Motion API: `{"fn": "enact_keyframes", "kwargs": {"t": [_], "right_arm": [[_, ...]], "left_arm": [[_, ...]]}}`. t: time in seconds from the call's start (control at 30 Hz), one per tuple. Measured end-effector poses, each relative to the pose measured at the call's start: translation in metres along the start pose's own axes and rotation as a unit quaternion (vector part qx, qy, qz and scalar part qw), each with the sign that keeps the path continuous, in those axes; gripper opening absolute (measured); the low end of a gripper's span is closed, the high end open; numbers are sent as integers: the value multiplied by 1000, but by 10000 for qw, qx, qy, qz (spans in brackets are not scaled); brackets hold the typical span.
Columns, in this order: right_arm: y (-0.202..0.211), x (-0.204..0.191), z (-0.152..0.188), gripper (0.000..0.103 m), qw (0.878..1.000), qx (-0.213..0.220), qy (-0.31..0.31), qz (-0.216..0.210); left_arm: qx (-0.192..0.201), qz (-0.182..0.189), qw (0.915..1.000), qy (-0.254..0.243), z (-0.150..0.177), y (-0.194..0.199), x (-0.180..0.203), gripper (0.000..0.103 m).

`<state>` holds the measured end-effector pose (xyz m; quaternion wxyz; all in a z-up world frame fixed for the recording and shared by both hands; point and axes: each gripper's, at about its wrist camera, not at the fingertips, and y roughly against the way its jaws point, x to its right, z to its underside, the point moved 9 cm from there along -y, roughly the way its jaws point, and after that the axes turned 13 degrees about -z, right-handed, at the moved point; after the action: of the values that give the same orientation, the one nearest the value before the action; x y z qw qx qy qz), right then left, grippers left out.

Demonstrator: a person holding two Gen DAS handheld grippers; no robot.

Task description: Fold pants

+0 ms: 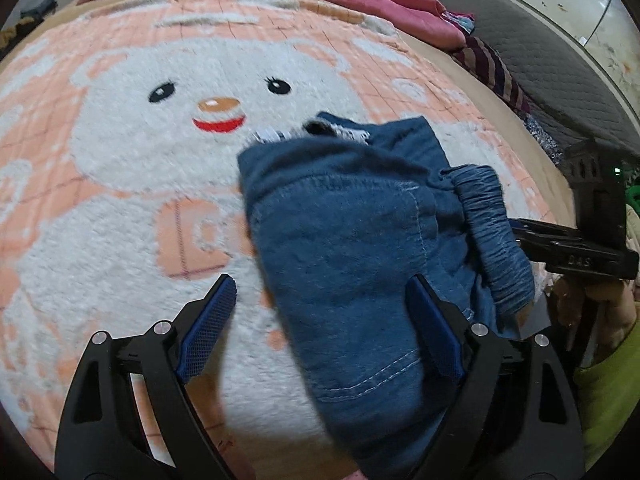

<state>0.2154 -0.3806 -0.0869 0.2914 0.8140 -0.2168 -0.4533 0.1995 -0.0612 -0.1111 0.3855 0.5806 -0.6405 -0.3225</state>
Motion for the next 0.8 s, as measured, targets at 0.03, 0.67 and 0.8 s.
{"fn": "enact_keyframes", "kwargs": {"t": [0.03, 0.67, 0.8], "right_arm": [[-3, 0, 0, 53, 10000, 16, -1, -55], [1, -56, -20, 13, 9930, 636, 997, 16], [-11, -46, -23, 13, 9948, 411, 886, 300]], "left_arm": [[36, 7, 10000, 8, 0, -1, 2, 78], [390, 83, 9992, -8, -17, 21, 14, 12], [443, 11, 9990, 63, -21, 20, 4, 12]]}}
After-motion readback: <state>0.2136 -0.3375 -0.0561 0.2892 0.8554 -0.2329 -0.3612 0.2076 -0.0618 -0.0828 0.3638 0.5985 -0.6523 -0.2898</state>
